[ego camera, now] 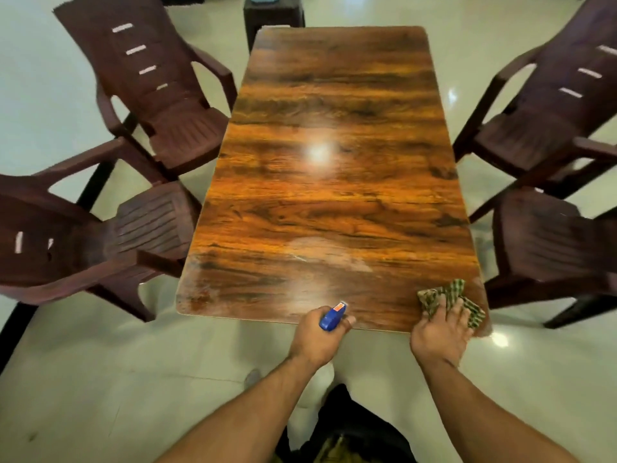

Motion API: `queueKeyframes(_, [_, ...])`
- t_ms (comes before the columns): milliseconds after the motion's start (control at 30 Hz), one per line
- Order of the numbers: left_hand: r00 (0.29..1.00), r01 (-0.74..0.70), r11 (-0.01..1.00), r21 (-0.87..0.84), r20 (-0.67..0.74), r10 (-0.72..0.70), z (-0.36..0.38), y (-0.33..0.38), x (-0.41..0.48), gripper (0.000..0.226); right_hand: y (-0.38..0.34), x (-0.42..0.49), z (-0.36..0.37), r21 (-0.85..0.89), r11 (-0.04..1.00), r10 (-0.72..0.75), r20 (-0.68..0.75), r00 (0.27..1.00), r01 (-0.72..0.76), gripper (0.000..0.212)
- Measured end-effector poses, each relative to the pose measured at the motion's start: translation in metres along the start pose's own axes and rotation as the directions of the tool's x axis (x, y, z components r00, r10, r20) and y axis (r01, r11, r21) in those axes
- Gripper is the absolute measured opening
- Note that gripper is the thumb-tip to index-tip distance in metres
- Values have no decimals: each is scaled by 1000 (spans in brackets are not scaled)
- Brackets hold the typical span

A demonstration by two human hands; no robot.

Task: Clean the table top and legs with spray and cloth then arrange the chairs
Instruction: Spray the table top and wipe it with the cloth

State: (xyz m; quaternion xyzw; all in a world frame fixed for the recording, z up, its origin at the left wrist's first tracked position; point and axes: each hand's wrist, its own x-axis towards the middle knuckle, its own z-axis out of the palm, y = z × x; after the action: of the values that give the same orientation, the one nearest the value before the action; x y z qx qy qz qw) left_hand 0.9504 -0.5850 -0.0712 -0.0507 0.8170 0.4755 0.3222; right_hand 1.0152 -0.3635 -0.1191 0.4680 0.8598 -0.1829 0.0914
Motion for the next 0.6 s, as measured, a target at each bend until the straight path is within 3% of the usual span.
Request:
queueKeyframes(167, [1000, 0, 999, 45, -9, 0, 22, 10, 0, 47, 0, -3, -2, 7, 998, -55, 41, 998, 55, 61])
queueKeyframes(267, [995, -11, 998, 66, -95, 17, 14, 15, 4, 41, 5, 0, -3, -1, 998, -68, 33, 997, 68, 59])
queueKeyframes(433, [979, 23, 999, 32, -204, -16, -17, 24, 9, 51, -17, 0, 2, 31, 1000, 2, 23, 1000, -3, 61])
queueKeyframes(600, [966, 17, 998, -62, -258, -32, -55, 5, 22, 35, -71, 13, 9, 16, 999, -44, 68, 997, 43, 61])
